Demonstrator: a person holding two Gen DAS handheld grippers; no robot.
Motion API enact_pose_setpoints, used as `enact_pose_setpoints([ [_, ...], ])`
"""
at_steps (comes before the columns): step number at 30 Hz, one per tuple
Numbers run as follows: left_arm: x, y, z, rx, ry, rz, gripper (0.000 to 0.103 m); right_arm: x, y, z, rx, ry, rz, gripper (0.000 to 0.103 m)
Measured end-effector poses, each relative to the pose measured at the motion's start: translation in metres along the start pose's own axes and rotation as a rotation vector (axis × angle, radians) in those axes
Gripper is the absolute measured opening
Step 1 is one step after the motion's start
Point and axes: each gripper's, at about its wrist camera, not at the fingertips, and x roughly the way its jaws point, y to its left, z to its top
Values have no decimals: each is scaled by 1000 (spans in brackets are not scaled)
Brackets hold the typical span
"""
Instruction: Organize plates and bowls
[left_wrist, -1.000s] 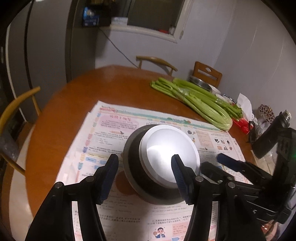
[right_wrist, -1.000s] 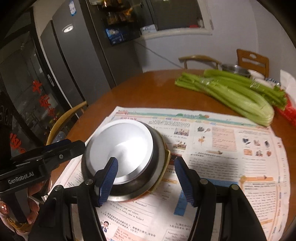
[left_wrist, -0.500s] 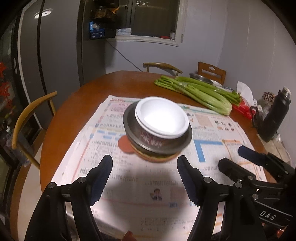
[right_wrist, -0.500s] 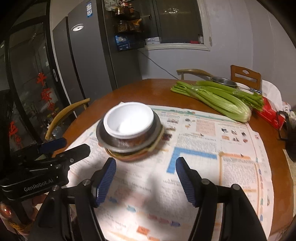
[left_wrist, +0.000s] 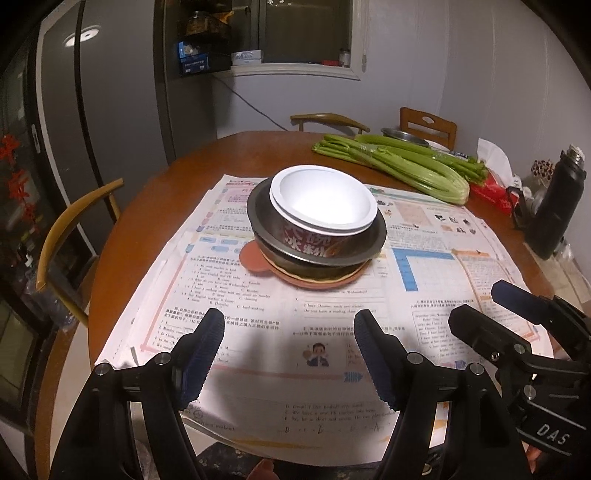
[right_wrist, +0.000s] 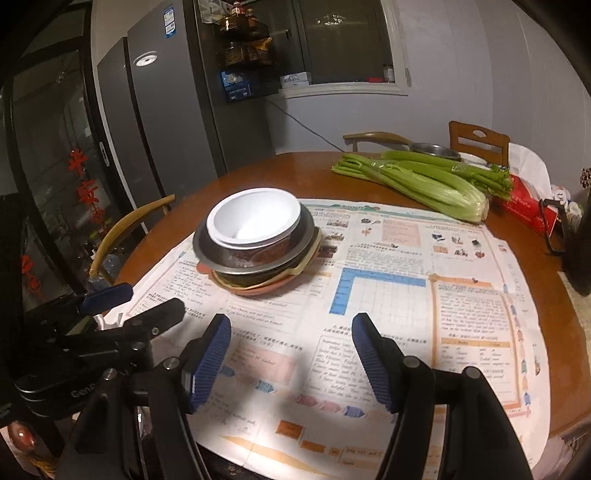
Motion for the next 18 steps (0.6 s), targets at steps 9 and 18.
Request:
enact_pose_setpoints([
  [9, -5, 5, -1, -8, -9, -3, 74, -2, 7, -7, -15, 7, -14, 68],
  [18, -4, 8, -2, -14, -4, -5, 74, 1, 11, -9, -21, 21, -17, 68],
])
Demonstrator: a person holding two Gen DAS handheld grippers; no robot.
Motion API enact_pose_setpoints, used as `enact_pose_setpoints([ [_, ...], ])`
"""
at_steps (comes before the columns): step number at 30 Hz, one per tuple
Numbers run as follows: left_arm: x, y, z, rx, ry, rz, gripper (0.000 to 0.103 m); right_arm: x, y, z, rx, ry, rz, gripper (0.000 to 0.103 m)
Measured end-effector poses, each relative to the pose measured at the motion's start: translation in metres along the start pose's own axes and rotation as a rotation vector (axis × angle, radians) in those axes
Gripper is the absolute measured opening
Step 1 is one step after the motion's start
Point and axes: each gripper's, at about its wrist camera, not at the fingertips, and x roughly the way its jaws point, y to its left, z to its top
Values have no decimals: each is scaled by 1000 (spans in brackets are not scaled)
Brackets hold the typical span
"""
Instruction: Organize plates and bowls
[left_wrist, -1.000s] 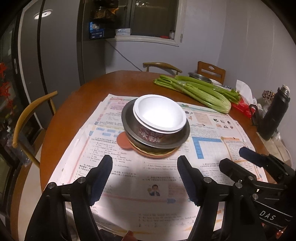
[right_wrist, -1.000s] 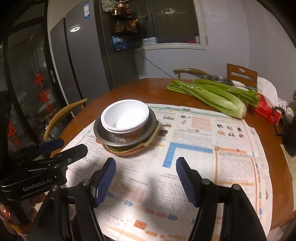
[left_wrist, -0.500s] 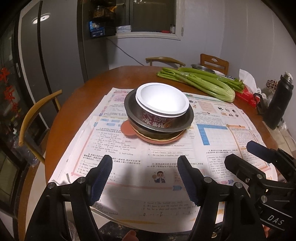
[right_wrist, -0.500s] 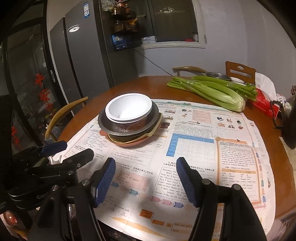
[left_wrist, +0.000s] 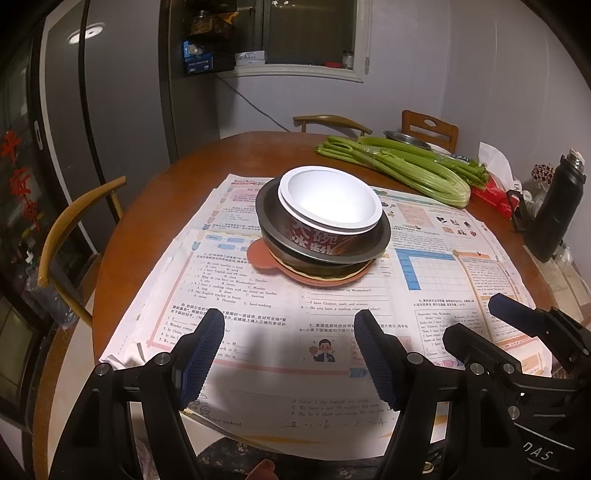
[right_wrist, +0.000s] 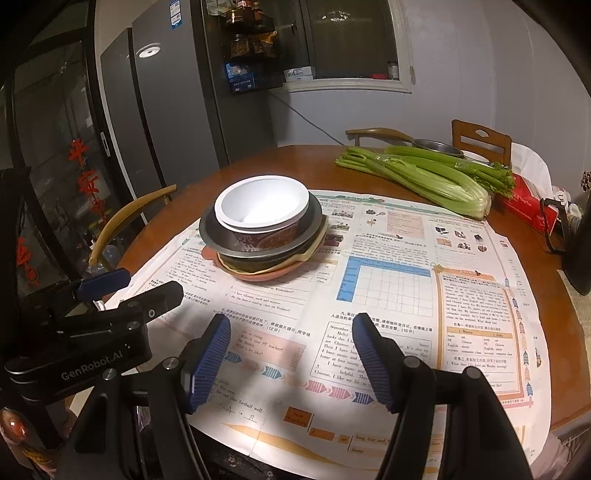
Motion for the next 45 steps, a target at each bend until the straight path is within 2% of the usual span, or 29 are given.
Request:
enact_pose_setpoints([
  [45, 5, 5, -3, -5, 24, 1, 74, 7, 6, -4, 3, 29, 11, 68],
])
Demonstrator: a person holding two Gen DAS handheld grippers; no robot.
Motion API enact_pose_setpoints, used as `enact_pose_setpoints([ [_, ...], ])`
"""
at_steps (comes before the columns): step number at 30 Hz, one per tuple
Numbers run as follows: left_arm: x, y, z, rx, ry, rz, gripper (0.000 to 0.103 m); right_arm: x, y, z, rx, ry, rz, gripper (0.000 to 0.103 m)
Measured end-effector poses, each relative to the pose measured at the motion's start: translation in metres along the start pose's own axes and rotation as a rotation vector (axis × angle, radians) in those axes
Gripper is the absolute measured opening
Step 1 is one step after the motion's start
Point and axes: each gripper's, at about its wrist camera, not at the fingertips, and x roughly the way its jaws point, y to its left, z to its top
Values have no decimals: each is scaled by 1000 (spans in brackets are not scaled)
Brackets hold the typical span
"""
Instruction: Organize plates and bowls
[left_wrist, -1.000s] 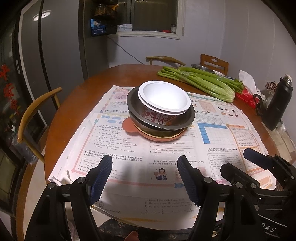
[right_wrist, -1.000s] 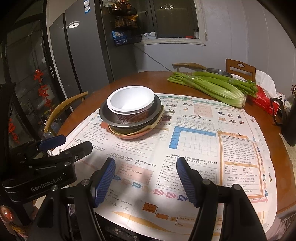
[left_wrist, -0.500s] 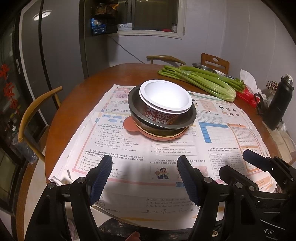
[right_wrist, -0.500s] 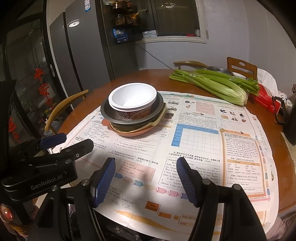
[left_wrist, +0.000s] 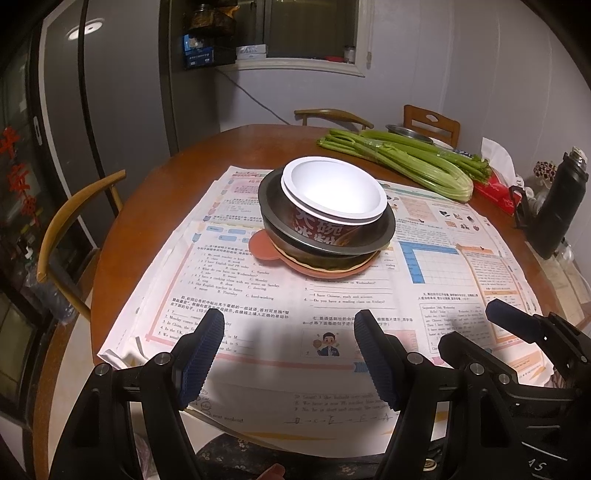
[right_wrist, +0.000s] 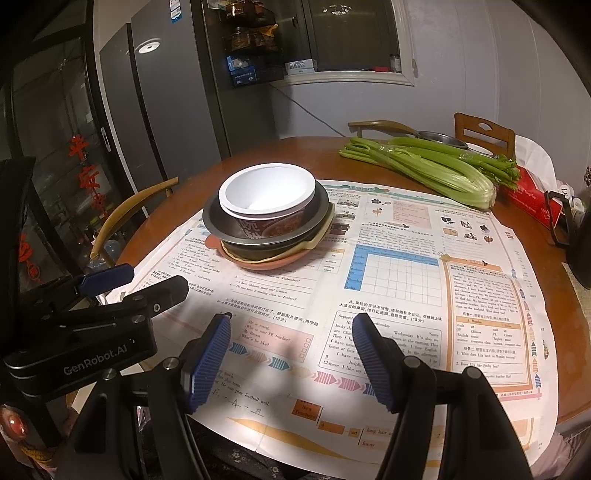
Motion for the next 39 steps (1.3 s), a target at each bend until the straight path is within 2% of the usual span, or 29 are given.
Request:
enact_pose_setpoints([
  [34, 9, 0, -2, -2, 30, -2, 75, -1, 1, -1, 10, 4, 5, 68],
  [39, 7, 4, 6, -10, 21, -49, 75, -1, -8, 2, 25, -2, -14, 68],
])
